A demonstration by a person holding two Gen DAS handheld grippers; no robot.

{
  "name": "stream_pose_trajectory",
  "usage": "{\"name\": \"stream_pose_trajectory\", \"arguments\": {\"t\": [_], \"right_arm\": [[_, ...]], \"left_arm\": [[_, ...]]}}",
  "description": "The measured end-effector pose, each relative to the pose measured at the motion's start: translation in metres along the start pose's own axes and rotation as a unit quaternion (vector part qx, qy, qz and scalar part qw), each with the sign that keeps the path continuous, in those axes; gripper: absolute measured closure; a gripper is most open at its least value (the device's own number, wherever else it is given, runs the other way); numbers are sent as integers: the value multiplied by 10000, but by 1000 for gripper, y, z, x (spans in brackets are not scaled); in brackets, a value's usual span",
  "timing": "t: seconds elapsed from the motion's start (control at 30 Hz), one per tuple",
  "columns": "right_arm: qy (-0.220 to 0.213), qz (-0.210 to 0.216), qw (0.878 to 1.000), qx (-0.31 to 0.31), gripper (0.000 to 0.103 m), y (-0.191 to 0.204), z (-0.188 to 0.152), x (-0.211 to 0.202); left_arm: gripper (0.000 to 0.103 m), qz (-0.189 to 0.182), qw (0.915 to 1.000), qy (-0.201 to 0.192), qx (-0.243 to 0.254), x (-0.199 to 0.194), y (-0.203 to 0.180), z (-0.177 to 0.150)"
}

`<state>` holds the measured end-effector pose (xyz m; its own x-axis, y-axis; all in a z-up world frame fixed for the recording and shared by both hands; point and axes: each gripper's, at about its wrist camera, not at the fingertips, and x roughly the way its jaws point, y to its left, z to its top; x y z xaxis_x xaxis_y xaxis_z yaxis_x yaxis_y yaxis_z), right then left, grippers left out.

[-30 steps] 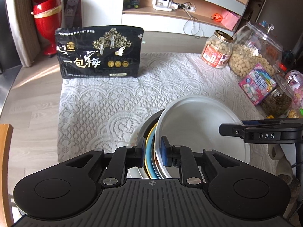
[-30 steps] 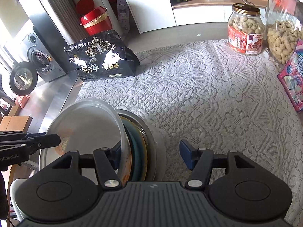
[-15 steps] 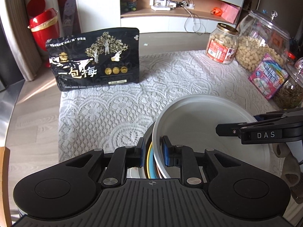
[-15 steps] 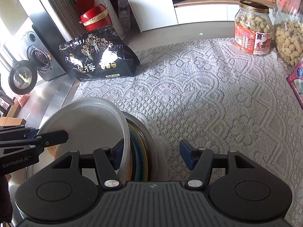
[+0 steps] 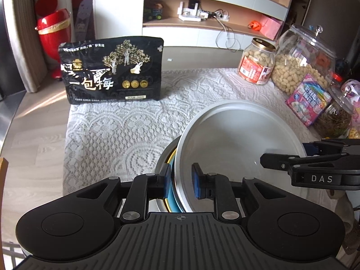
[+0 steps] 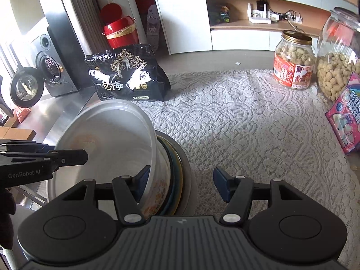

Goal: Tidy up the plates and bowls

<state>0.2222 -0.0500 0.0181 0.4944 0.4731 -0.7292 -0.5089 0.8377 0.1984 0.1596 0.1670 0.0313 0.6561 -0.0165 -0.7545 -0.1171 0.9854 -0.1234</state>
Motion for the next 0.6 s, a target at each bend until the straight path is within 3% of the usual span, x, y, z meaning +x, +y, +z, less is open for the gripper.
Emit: {"name": "stream_pose_trajectory", "arguments": {"t": [0.17,0.3,0.4,0.6], "right_arm": [[-286,-42,9995,158,43,4,2,-26],[-698,-110,9973,175,43,11,-11,-60],[-1019,113,9947,127,39,18,-36,-94],[-1641,292,9860,-88,32,36,-119,-133]], "left_arm": [[81,81,9991,-329,-255,-27,3,-2],[81,162,9946,-922,-450,-60,3,-15],[81,1,9892,-1323,-634,-88,-6,-44],[81,-306,9757,-2014,-806,-121,-45,-136]]}}
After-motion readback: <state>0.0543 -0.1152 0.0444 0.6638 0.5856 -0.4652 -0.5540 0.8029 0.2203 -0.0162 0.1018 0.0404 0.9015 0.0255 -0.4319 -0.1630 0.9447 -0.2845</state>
